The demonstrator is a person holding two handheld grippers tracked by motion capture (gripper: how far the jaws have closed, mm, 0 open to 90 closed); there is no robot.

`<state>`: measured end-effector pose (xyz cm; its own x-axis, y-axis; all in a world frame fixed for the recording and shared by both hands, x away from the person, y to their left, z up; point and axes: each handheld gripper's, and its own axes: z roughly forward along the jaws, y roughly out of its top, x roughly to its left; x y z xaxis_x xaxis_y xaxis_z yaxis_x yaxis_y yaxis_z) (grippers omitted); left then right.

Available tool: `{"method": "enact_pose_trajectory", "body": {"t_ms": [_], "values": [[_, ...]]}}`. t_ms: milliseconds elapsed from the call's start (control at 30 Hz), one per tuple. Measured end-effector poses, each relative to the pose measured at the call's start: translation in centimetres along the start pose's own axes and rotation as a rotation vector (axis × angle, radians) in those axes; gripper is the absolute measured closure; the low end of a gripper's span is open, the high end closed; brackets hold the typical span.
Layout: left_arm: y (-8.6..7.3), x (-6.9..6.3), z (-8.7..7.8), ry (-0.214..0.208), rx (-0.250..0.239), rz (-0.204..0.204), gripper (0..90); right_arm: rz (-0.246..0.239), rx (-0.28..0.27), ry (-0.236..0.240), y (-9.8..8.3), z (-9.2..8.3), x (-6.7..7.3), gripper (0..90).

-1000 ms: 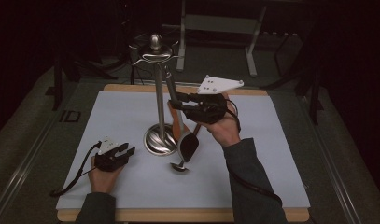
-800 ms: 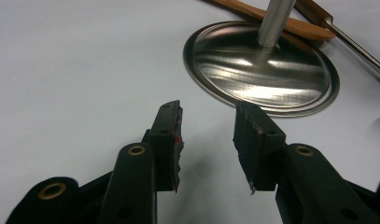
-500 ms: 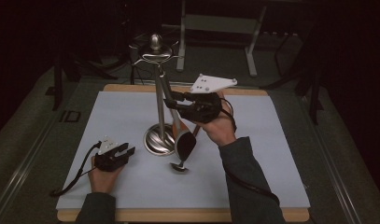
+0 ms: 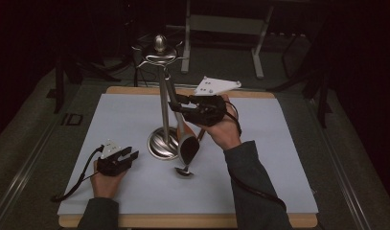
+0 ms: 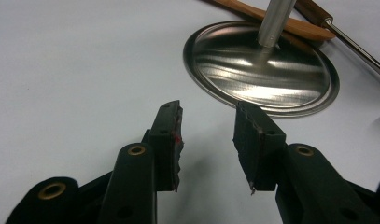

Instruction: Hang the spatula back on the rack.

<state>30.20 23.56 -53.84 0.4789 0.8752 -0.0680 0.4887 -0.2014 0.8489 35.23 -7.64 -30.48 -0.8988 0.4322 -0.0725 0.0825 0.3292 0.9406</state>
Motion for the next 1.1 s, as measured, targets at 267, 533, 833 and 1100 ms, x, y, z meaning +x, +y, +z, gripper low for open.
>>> {"method": "enact_pose_trajectory", "body": {"t_ms": [267,533,833,1100], "values": [[0.0,0.0,0.0,0.000,0.000,-0.001,61.6,0.004,-0.023,0.019,-0.1,-0.5,-0.1,65.0],[0.0,0.0,0.0,0.000,-0.001,-0.002,61.6,0.014,-0.030,-0.006,-0.5,-1.7,-0.8,63.7],[0.0,0.0,0.0,0.000,-0.001,-0.003,61.7,0.059,0.050,-0.073,-1.5,-2.1,-2.1,61.7],[0.0,0.0,0.0,0.000,-0.001,-0.006,62.0,0.065,0.107,-0.137,-2.7,-2.4,-2.7,60.2]]}}
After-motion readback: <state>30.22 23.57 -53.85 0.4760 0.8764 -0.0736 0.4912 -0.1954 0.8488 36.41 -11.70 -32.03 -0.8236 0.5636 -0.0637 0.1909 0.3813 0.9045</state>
